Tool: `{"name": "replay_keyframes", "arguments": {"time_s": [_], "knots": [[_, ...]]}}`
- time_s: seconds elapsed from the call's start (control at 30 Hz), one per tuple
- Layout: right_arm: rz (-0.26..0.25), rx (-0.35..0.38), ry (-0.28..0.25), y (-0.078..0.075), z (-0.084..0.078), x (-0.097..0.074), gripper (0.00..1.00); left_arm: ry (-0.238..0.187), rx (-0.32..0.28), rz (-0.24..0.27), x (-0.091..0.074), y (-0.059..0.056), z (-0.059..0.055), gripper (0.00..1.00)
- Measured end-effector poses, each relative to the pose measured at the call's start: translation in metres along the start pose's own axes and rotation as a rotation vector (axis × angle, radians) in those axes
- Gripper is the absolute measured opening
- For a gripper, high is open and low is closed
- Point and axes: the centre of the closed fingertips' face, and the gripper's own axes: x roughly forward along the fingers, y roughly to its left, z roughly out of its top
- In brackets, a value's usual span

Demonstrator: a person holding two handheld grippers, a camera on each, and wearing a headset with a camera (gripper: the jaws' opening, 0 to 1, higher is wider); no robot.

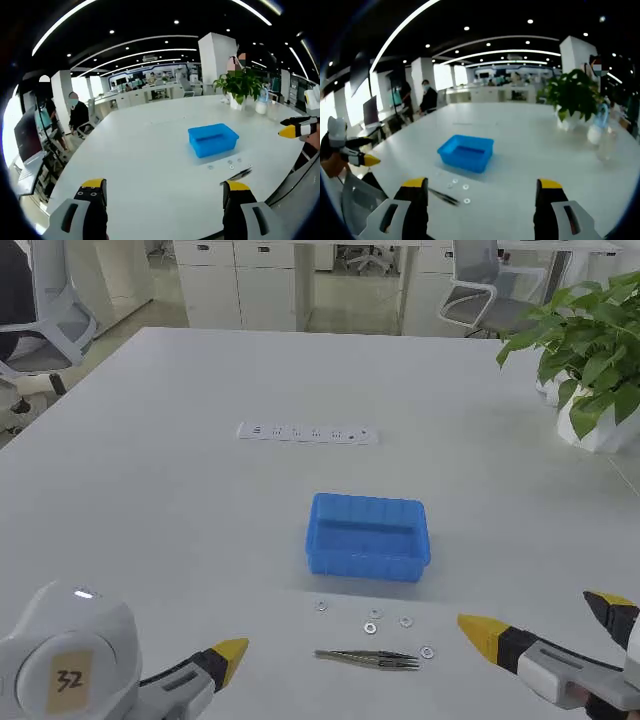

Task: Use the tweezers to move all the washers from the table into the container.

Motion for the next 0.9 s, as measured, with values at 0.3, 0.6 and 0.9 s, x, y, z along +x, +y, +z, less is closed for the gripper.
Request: {"name": "replay_keyframes", "arguments": {"time_s": [0.3,0.6,0.9], "knots": [[-0.006,0.004,0.001,-0.0011,-0.0002,-0.0006,0.88,-0.006,-0.012,-0.006,-0.0006,-0.0007,0.0006,0.99],[-0.007,0.001,0.005,-0.0006,-0.0011,-0.0008,0.88,-0.007,-0.010,-0.012,-0.0003,-0.0032,0.0011,0.99],[-0.005,-0.003,0.008,-0.0007,-0.0020,-0.0002,0.88,0.000,-0.007,-0.016,0.0010,-0.0041,0.0005,0.99]]}}
